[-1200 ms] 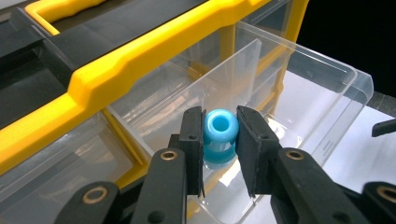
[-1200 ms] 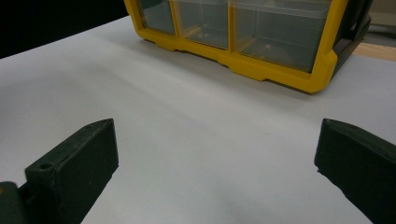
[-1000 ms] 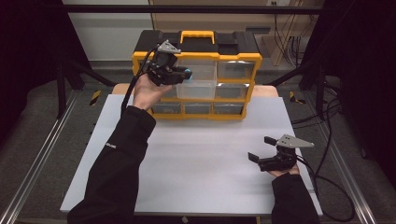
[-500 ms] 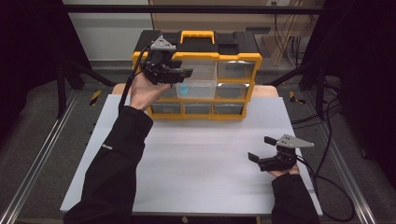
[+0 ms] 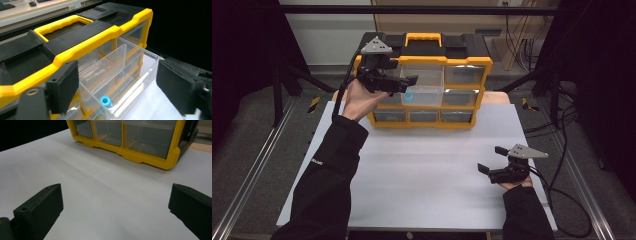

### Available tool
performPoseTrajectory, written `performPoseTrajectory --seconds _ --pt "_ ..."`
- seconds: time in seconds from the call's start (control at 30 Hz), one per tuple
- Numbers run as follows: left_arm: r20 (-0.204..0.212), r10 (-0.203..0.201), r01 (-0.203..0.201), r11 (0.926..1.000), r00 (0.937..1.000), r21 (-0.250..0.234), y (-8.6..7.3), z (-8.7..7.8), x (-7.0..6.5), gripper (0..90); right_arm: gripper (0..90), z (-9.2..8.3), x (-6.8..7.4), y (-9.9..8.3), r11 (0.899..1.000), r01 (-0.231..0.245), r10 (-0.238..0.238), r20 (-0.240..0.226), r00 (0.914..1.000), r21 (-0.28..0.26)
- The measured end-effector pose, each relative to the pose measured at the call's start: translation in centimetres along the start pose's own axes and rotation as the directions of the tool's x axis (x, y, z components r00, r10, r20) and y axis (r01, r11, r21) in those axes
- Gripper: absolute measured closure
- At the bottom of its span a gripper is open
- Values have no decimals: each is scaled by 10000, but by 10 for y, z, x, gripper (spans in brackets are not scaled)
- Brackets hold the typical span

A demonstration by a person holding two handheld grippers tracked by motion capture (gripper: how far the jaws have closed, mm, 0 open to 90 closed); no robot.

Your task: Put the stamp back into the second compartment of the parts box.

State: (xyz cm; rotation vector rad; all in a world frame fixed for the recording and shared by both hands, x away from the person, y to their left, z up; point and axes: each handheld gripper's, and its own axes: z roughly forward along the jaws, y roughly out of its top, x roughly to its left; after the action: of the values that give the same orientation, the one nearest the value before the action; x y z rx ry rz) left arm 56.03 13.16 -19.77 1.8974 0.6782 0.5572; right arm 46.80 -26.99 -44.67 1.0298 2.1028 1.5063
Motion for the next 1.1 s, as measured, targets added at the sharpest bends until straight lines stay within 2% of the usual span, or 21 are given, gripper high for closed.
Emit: performPoseTrajectory --seconds 0.13,0.2,0.3,0.57,0.7,1.1 --pt "-33 135 -135 9999 9999 46 -2 -4 -2 108 3 0 0 0 10000 -7 7 -12 10000 -3" --pt "-181 241 -241 9997 9995 5 -3 -7 -4 101 3 0 0 0 10000 5 -5 -1 10000 -25" --pt "-89 207 -207 9998 9997 -68 -5 -11 -5 78 3 0 0 0 10000 -13 13 -9 10000 -11" --pt "21 453 -453 9989 9990 -122 -12 -17 -10 17 3 0 0 0 10000 -15 15 -7 10000 -2" --pt "-52 548 -548 9985 9985 -40 -16 -19 -12 6 3 0 0 0 10000 -7 7 -9 10000 -22" --pt "85 610 -606 9974 9981 -388 -27 -31 -16 0 3 0 0 0 10000 -17 18 16 10000 -14"
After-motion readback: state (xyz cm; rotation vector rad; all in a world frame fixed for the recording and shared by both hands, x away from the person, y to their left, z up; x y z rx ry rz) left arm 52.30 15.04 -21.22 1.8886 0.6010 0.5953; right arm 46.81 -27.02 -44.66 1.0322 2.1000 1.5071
